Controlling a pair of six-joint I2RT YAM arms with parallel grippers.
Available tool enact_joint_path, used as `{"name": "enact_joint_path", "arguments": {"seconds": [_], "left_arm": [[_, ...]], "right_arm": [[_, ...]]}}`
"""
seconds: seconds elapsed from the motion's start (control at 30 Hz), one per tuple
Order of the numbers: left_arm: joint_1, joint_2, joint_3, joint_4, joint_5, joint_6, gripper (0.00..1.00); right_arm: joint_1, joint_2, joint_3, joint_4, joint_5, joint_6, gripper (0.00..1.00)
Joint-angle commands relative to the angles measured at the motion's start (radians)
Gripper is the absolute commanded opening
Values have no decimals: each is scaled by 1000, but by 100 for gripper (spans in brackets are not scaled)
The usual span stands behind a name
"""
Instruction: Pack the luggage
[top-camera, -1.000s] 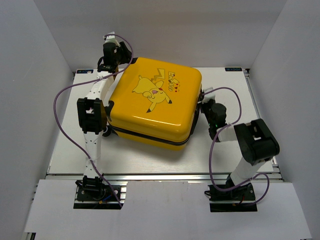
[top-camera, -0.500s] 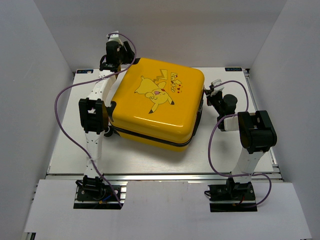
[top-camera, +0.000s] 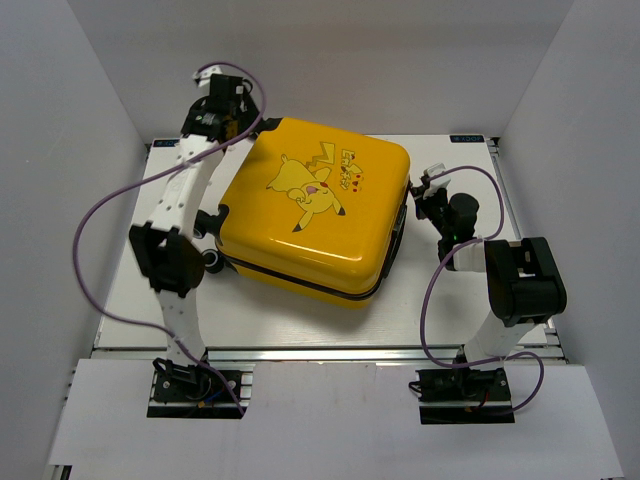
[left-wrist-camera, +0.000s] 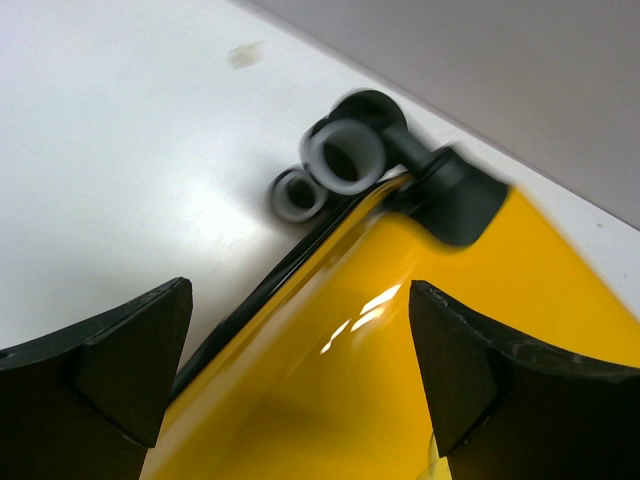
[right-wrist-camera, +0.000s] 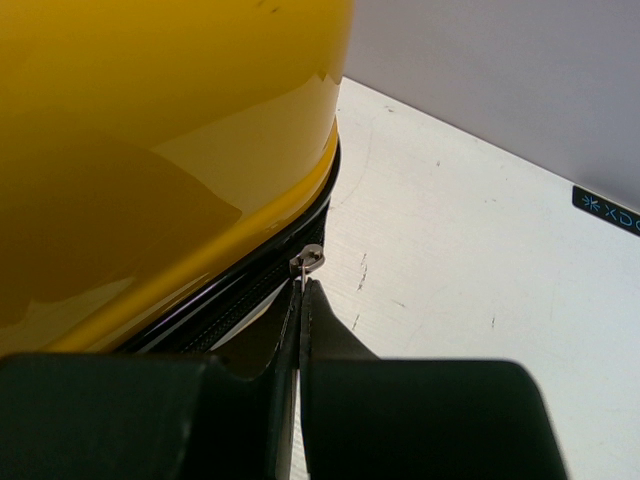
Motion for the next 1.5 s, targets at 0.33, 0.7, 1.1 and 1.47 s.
{"name": "enact_joint_path", "arguments": {"seconds": [0.33,0.7,1.1,1.47], "left_arm": [[25,-735,-811,-478,-219,-600,98],[25,-688,-919,-285,-162,-713,98],[34,-487,-965,-161,-170,-730,38],[127,-403,-930,-67,-279,-592,0]], "right_arm": [[39,-119,-55,96,-52,-47,0],[39,-168,-78,35,-85,-86,0],[30,-156,-72,34,16,-55,0],[-72,39,147,51,37,-50,0]]}}
